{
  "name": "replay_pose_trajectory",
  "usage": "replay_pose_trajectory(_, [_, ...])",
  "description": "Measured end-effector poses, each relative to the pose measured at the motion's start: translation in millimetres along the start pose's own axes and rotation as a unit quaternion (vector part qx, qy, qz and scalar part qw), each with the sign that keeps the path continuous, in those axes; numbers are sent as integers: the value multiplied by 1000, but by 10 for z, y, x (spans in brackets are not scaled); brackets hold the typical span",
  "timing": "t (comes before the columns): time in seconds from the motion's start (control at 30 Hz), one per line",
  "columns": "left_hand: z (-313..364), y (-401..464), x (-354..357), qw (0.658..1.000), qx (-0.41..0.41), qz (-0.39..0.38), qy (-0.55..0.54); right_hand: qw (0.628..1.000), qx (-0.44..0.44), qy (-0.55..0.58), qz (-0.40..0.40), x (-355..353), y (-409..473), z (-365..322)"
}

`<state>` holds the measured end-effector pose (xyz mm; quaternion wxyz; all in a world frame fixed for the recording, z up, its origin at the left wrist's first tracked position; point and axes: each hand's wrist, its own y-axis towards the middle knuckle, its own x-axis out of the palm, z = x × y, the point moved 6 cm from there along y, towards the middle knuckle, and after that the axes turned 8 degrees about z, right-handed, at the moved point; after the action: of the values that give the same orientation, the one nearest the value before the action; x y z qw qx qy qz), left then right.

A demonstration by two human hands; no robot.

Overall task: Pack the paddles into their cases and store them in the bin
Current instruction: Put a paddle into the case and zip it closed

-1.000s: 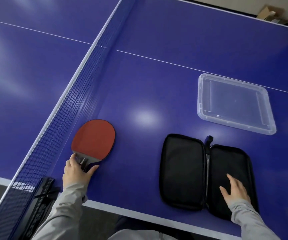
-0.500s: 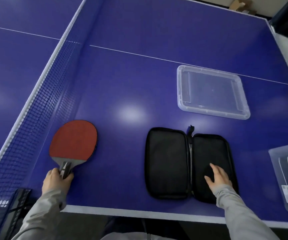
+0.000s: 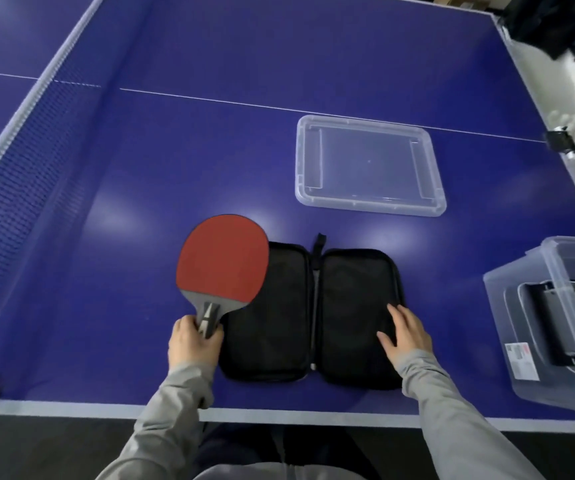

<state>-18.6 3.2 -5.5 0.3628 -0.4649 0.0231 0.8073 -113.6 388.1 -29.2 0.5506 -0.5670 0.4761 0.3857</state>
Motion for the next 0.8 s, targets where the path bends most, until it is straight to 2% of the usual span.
replay_pose_trajectory(0.3, [839,-1058,1115,999,5,-23,-49,994,-103,8,-31,41,89,262])
replay_pose_trajectory(0.57, [914,-1464,1689,994,-91,-22,-58,986,-156,38,-43,138,69,383])
replay_pose_trajectory(0.8, [963,-1520,1877,994,-93,-2,-54,985,-161,48,-36,205,65,431])
